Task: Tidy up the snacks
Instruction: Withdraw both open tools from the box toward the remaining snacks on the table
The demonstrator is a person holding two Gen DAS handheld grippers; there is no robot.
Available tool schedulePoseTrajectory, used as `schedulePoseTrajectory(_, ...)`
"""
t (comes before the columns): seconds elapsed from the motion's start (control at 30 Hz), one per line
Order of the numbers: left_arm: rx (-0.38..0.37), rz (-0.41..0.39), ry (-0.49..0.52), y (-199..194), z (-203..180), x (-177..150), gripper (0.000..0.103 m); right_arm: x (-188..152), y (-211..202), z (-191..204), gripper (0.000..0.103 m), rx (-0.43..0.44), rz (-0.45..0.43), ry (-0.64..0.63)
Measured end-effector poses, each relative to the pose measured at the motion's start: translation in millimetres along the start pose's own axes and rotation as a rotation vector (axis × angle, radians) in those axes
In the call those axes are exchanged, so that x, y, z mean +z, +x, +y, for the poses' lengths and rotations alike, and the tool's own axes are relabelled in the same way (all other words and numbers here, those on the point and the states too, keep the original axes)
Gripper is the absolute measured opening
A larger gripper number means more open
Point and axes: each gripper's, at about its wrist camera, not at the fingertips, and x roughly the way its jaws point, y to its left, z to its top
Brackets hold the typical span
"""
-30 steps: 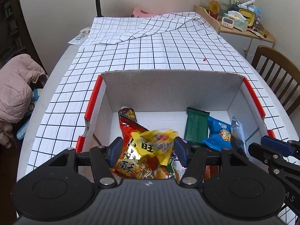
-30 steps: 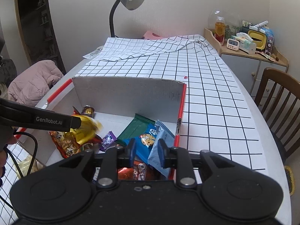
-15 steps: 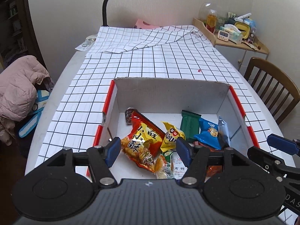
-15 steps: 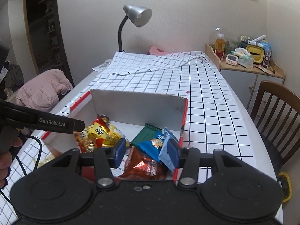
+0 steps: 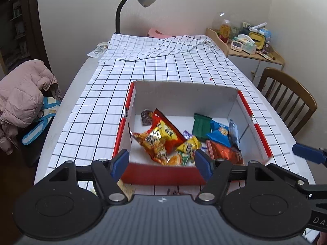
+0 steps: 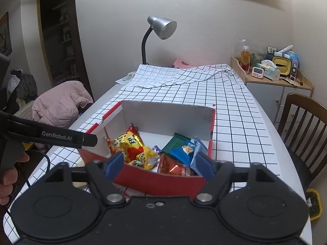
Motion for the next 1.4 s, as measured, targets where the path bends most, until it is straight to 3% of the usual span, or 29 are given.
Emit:
schedulePoseTrajectory(0.13, -0.006, -0.007, 0.011, -10, 3, -12, 0.071, -6, -6, 5, 0.094, 0.007, -0.001, 0.007)
schedulePoseTrajectory(0.3, -0.027, -0.019, 0.006, -22, 9, -28, 0.071, -16, -12, 12, 0.099, 0.031, 0.006, 0.008)
schedulePoseTrajectory(0.4, -0.042, -0.024, -0.004, -28, 15, -38, 0.079, -21, -14, 18, 0.101, 0.046, 0.009, 0.0)
schedulePoseTrajectory(0.73, -0.063, -0.006, -0.016, -28, 40, -62, 0.088, -43, 0, 31, 0.102, 0.097, 0.06, -0.017)
schedulePoseTrajectory(0.83, -0.067, 0.016, -0.021, -20, 49, -67, 0.102, -50, 10, 36, 0.102, 0.111, 0.086, -0.024)
schedulePoseTrajectory(1.4, -0.022, 0.132, -0.009, 42, 77, -74, 0.102, -74, 77, 52, 0.102, 0.144, 0.21, -0.06)
